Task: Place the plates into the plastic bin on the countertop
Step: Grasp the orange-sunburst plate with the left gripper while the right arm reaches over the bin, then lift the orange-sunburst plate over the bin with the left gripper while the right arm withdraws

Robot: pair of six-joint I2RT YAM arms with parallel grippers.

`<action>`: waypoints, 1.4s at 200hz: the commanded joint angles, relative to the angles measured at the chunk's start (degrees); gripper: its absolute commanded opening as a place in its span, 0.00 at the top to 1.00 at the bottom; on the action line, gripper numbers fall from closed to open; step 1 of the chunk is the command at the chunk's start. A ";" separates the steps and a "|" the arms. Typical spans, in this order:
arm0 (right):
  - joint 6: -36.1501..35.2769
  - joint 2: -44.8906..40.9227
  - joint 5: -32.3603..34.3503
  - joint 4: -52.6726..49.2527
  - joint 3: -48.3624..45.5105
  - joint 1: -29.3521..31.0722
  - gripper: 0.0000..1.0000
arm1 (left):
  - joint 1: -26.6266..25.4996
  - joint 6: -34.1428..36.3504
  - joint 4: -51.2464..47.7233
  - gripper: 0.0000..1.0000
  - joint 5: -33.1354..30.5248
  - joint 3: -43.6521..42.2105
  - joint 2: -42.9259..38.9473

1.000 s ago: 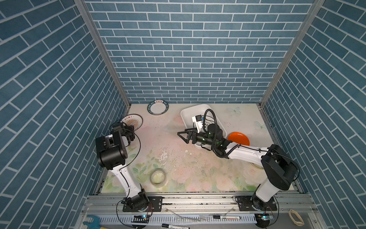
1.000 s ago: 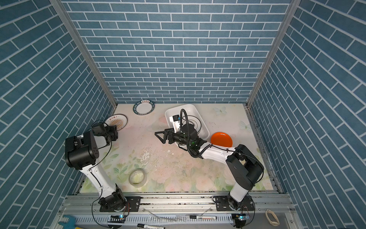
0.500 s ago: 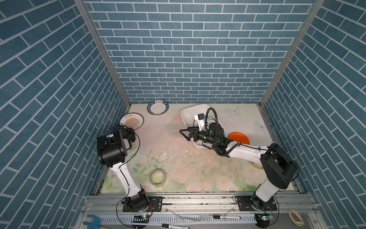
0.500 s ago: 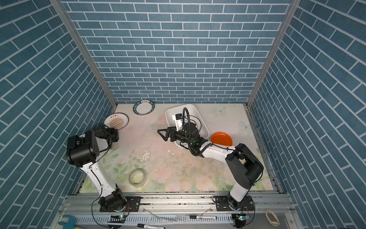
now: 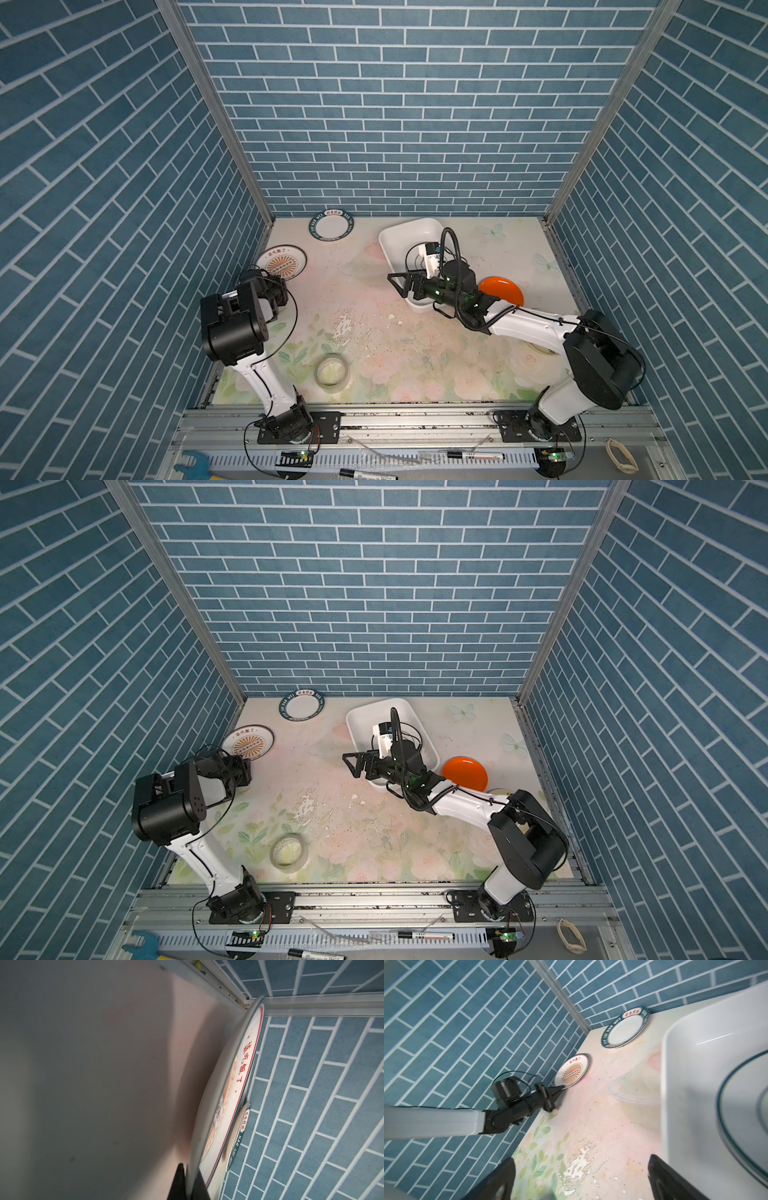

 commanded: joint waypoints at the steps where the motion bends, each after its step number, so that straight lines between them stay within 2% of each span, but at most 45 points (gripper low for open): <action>1: -4.70 -5.39 5.66 -7.69 -2.71 -3.16 0.01 | -0.36 2.61 -2.56 0.96 1.52 -1.28 -6.67; 39: -10.37 -14.34 17.40 -17.75 -8.11 -6.93 0.01 | -0.42 8.05 -13.04 0.96 2.85 -3.13 -18.03; 75: -13.42 -24.57 28.16 -22.55 -14.50 -9.70 0.01 | -1.75 12.86 -24.50 0.96 7.96 -2.18 -27.56; 100: -13.41 -31.30 33.08 -21.29 -20.14 -11.28 0.01 | -4.50 14.55 -29.69 0.96 11.09 0.00 -32.69; 126: -13.96 -36.56 37.09 -22.00 -24.40 -12.36 0.01 | -9.24 17.51 -36.92 0.94 11.25 3.62 -35.70; 139: -13.96 -39.11 40.27 -21.00 -27.18 -12.55 0.01 | -12.00 20.32 -40.30 0.94 11.72 5.98 -35.58; 158: -13.96 -41.96 42.55 -17.91 -31.60 -13.24 0.01 | -16.45 20.83 -41.50 0.95 11.85 8.75 -35.33; 183: -14.55 -43.88 41.82 -13.47 -35.52 -13.35 0.02 | -21.59 22.40 -43.14 0.94 11.44 13.21 -33.53; 226: -15.82 -47.13 37.35 -11.87 -37.20 -13.51 0.02 | -30.87 24.45 -44.62 0.94 11.32 21.11 -26.56; 280: -16.08 -50.52 39.34 -11.22 -39.38 -13.57 0.02 | -39.45 25.58 -44.16 0.94 9.51 29.06 -16.14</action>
